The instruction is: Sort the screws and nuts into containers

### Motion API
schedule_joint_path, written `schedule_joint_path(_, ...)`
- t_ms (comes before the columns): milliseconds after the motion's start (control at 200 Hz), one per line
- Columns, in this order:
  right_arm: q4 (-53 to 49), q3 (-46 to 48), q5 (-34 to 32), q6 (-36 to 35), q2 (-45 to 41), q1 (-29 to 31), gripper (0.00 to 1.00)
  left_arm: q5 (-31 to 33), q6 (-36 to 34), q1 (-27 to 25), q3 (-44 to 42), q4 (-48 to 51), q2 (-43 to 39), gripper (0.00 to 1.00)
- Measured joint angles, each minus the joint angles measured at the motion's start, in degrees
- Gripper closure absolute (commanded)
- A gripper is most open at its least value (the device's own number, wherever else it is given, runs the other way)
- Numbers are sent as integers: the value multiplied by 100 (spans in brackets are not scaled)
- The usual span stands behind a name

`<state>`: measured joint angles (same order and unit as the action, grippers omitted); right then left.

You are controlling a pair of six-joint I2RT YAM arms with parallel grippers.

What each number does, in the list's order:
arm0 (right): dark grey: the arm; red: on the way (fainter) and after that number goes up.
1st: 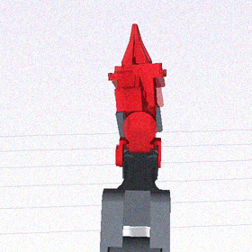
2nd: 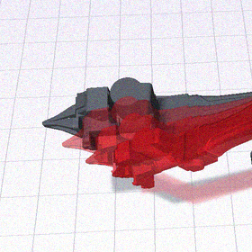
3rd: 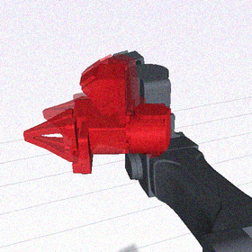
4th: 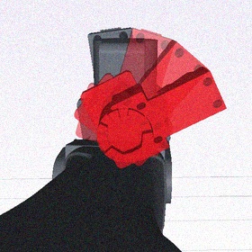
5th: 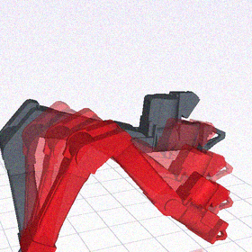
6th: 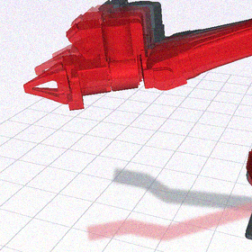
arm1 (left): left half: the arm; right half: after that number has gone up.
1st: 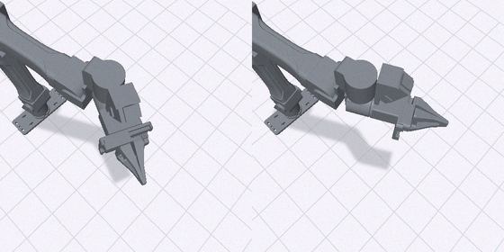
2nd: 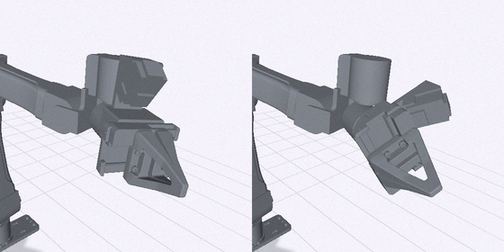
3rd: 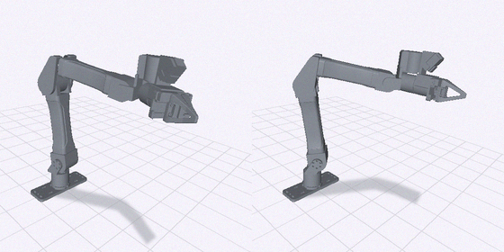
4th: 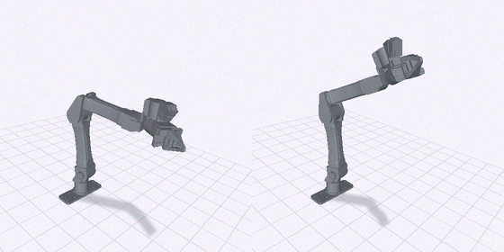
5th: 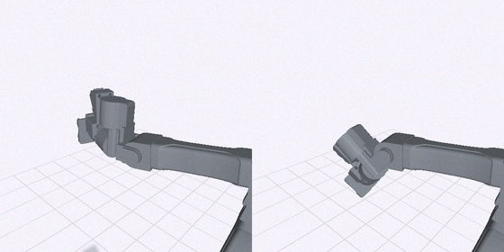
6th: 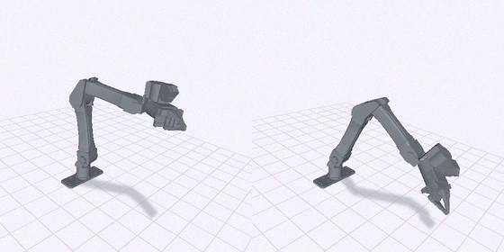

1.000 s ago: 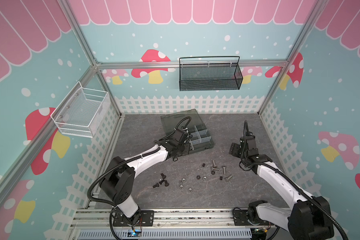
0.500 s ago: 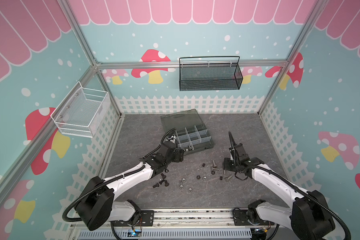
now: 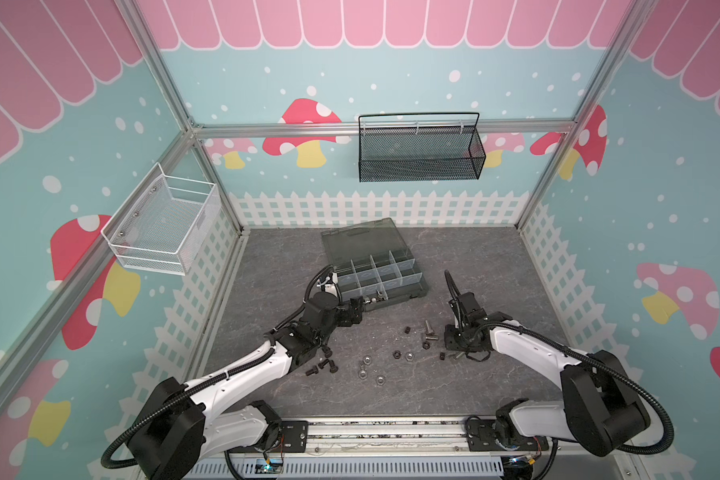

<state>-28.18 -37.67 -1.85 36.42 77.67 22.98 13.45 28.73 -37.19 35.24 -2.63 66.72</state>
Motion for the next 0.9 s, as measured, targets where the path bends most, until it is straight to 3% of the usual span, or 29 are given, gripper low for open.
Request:
schedule_joint_path(200, 39, -33, -42, -85, 238, 28, 64, 179, 140, 0, -52, 0, -173, 3)
schedule_joint_path(605, 264, -181, -103, -192, 474, 76, 100, 782, 649, 173, -446, -20, -507, 0)
schedule_joint_path(900, 63, -450, -221, -186, 511, 76, 100, 876, 704, 229, -529, -28, -765, 1)
